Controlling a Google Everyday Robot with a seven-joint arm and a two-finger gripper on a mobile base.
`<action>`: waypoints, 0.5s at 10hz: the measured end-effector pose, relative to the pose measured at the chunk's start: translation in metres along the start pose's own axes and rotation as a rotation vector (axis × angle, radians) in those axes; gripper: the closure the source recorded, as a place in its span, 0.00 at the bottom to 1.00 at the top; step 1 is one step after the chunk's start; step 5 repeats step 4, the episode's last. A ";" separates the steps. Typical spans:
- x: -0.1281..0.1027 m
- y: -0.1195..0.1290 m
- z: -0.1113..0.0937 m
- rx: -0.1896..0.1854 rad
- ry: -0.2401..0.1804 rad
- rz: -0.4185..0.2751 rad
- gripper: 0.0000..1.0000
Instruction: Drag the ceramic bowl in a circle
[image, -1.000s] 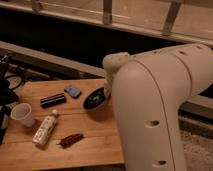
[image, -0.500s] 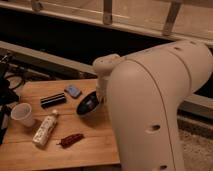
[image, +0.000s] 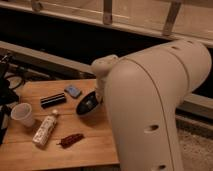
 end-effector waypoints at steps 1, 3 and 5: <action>0.005 0.001 0.002 0.000 -0.002 -0.005 1.00; 0.004 0.001 0.003 -0.005 -0.006 -0.005 1.00; 0.003 -0.002 0.003 -0.006 -0.009 -0.004 1.00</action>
